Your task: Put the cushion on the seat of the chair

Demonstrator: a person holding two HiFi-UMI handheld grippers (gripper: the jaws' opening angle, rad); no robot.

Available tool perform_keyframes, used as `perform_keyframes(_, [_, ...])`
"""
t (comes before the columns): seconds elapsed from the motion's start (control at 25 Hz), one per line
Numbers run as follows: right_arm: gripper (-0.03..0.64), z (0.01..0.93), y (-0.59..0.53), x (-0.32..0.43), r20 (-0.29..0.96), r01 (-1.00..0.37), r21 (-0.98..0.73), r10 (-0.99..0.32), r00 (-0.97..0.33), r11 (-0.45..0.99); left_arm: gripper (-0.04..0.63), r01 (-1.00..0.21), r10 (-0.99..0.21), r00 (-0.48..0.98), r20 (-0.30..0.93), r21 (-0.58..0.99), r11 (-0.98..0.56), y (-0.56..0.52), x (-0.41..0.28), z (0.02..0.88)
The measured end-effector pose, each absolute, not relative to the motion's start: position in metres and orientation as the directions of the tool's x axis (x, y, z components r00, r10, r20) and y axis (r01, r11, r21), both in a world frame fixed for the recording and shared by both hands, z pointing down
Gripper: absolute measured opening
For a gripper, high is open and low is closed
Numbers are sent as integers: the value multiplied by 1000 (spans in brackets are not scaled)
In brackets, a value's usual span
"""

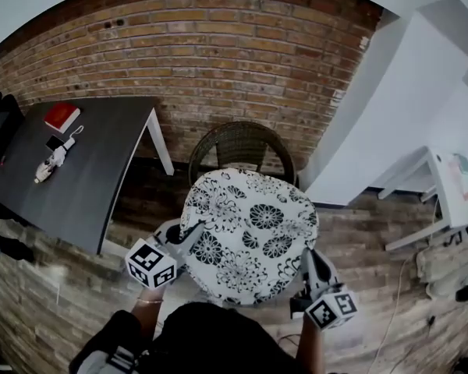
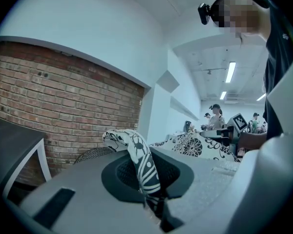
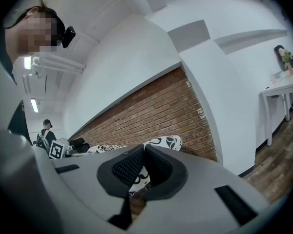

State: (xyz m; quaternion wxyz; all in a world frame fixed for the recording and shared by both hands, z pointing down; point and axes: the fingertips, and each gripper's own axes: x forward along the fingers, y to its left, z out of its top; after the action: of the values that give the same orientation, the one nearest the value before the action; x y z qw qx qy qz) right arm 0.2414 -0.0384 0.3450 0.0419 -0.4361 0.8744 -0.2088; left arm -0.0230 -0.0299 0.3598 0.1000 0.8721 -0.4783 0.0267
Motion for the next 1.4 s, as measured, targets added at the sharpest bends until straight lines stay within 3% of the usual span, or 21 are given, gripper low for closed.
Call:
perform_keyframes(0.48, [6,337,-155,214,124,-742,-458,-792,-598,489,14,-812,-796,582,169,182,-555,-158,-40,368])
perform_keyframes(0.88, [8,366,-231,184,252,-786,-385,-764,-594,484,14,-817,-799,570,190,233,-528,-233,-79,390])
perform_keyframes(1.4, [8,394,-307,139,280,-790,-329,-745,-605,518,13,-810,-789,577,209,267,-521,-301,-120,423])
